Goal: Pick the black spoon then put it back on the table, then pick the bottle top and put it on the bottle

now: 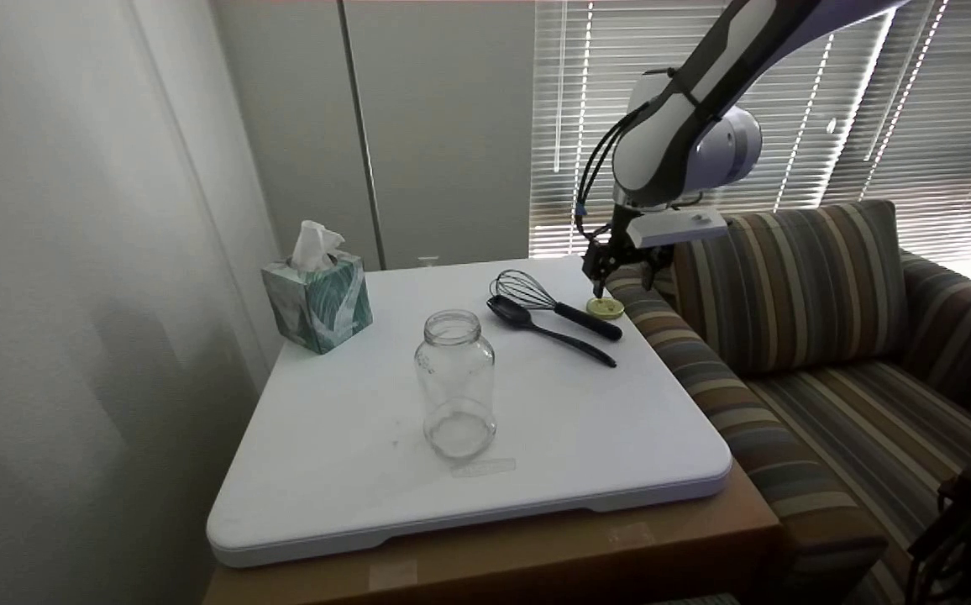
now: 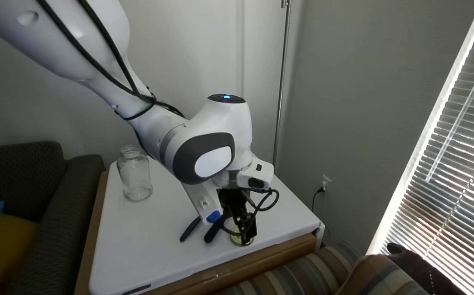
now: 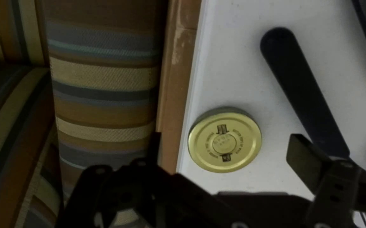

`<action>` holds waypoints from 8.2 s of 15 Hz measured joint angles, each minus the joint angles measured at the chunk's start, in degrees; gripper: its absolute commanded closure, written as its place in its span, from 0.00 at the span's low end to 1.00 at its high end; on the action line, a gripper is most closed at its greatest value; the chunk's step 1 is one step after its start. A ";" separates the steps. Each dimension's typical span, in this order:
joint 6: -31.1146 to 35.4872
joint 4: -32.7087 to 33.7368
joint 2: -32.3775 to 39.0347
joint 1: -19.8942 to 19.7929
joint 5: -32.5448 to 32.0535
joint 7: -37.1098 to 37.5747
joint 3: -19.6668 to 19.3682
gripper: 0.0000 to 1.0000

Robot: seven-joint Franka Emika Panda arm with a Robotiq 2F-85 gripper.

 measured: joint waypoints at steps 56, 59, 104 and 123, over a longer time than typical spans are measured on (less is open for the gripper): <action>-15.59 23.89 8.76 0.00 0.48 7.74 0.75 0.58; -15.65 23.91 5.58 1.04 -1.71 4.67 0.78 0.58; -30.16 24.78 -4.18 14.13 -9.23 -35.05 17.33 0.58; -10.74 -1.91 -13.52 12.37 -8.93 -34.41 18.42 0.58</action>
